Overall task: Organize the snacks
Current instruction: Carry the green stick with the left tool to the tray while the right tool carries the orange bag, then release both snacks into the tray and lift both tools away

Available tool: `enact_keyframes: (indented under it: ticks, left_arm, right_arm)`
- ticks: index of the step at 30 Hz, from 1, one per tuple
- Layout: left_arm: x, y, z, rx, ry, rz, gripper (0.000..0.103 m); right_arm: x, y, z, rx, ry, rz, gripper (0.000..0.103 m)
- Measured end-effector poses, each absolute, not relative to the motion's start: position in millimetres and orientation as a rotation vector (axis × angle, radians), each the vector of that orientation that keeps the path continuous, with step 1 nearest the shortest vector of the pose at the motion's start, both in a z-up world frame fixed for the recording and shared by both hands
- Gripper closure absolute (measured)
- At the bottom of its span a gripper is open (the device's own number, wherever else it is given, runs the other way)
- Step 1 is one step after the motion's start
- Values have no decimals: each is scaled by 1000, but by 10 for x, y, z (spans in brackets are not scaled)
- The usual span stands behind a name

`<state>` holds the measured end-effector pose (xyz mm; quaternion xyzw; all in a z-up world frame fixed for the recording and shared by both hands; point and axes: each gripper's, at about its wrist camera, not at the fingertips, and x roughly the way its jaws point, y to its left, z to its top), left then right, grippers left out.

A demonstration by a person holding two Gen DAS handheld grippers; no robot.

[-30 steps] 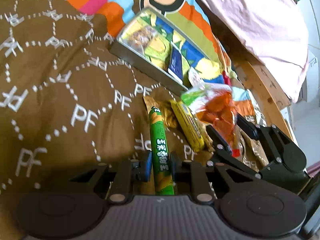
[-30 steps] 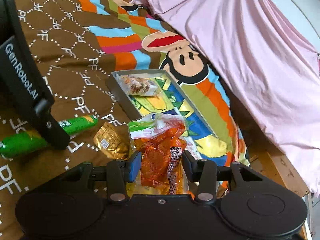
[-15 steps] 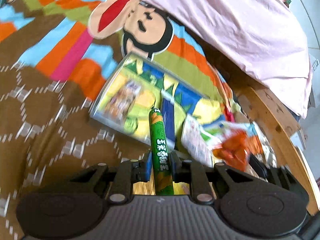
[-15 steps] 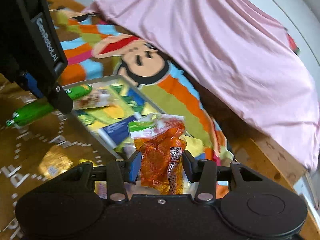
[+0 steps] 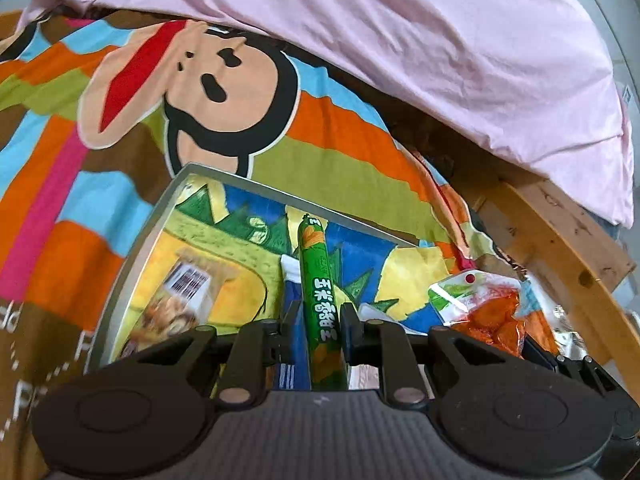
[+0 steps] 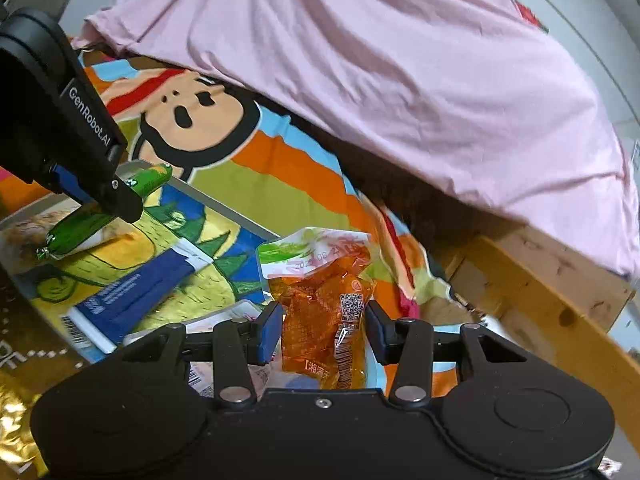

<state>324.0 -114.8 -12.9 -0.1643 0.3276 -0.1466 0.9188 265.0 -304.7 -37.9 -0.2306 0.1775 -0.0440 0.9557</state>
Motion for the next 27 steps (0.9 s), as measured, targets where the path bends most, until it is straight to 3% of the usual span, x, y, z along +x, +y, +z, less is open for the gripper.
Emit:
enact_keyframes:
  ticks: [15, 27]
  left_arm:
    - [3539, -1751, -349, -197, 761, -316, 84]
    - [3600, -1807, -466, -190, 825, -278, 84]
  right_arm:
    - [3027, -3168, -692, -361, 519, -31, 56]
    - [3024, -3147, -736, -364, 550, -32, 50]
